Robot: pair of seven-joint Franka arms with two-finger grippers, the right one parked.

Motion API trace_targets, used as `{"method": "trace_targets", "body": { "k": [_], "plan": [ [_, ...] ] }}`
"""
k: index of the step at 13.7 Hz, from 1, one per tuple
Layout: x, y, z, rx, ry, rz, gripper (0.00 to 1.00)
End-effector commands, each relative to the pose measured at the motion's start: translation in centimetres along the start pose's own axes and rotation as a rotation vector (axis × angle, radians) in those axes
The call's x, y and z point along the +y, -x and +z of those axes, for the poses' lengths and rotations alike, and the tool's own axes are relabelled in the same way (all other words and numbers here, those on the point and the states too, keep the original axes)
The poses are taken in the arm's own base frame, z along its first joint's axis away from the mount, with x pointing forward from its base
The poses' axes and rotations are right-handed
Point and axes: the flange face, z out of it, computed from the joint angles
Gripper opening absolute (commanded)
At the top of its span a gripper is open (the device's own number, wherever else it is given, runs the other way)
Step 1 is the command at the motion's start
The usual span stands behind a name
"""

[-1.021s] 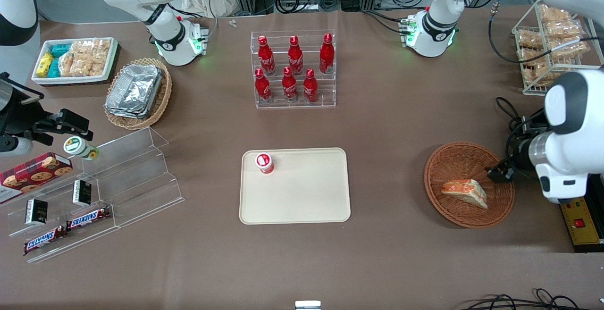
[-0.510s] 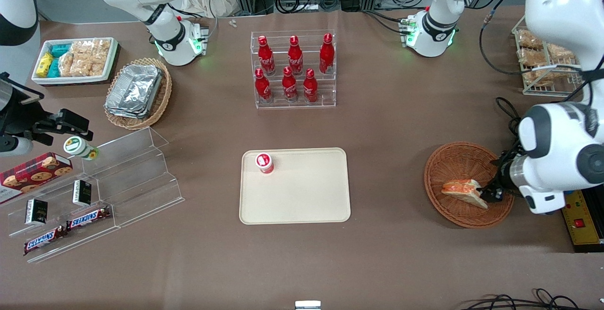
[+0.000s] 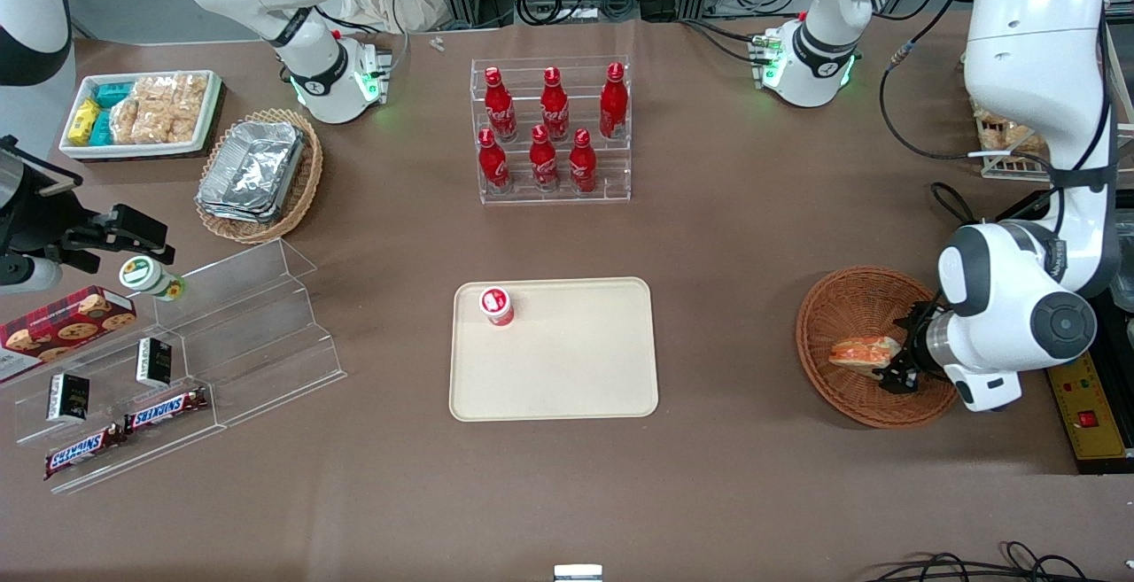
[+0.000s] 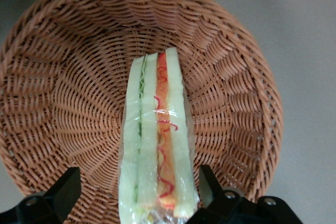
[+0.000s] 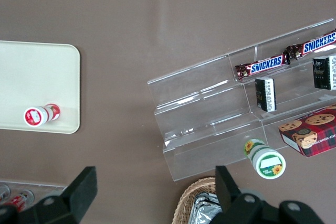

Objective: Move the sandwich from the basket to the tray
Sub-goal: 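Lower the open left gripper and close it on the wrapped sandwich, then lift the sandwich out of the basket with the left gripper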

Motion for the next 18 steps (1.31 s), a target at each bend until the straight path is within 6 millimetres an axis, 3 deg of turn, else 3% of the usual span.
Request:
{"method": "trace_targets", "body": {
  "k": [1,2,3,5,7,10,13,16,18],
  "plan": [
    [0.5,0.5,1.9,0.004,0.011,-0.025,0.84],
    [0.5,0.5,1.8,0.005,0.014,-0.025,0.47],
    [0.5,0.4,1.5,0.007,0.017,-0.024,0.27],
    [0.5,0.5,0.7,0.013,0.017,-0.014,0.01],
    [0.6,1.8,-4.2,0.017,0.053,-0.001,0.0],
    [0.8,5.9,-12.2,-0.017,0.032,0.08,0.0],
    [1.2,11.7,-18.0,-0.014,0.021,0.24,0.0],
    [2.6,17.3,-19.8,-0.023,0.058,0.349,0.0],
    [4.0,22.5,-18.9,-0.048,0.062,0.437,0.0]
  ]
}}
